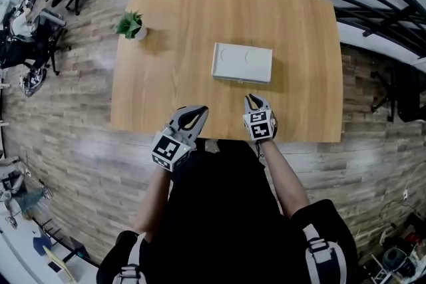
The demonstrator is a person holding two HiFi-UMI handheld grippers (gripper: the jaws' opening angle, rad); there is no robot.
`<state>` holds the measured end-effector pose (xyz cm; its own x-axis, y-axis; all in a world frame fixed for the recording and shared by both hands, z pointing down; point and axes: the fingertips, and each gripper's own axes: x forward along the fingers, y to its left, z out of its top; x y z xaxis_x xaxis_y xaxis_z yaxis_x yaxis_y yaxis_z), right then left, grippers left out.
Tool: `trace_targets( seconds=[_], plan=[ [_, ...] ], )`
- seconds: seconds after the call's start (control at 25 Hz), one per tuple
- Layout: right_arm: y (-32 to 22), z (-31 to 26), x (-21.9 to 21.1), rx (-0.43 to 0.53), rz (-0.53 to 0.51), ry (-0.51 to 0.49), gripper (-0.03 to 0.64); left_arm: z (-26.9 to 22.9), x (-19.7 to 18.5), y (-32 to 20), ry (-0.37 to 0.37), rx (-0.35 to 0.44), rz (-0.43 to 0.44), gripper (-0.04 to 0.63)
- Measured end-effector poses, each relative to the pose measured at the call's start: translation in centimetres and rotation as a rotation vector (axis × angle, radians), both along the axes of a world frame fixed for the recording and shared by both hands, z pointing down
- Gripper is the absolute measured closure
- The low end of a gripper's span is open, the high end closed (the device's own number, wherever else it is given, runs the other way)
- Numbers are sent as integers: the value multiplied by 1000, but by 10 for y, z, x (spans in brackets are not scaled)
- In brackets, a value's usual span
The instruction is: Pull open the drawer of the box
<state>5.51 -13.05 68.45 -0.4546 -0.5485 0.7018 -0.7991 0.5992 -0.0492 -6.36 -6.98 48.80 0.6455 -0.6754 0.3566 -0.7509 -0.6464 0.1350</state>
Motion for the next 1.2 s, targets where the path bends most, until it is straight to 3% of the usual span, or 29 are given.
trace_targets(
  seconds=[0.24, 0.72, 1.2],
  plan=[
    [-10, 17, -5, -29, 29, 10, 525, -5, 1, -1, -17, 15, 21, 572],
    [-24, 41, -19, -65, 78, 39, 502, 4, -7, -2, 7, -13, 72, 572],
    [-47, 46, -28, -112, 213, 18, 489, 3, -25, -27, 9, -33, 132, 572]
  ],
)
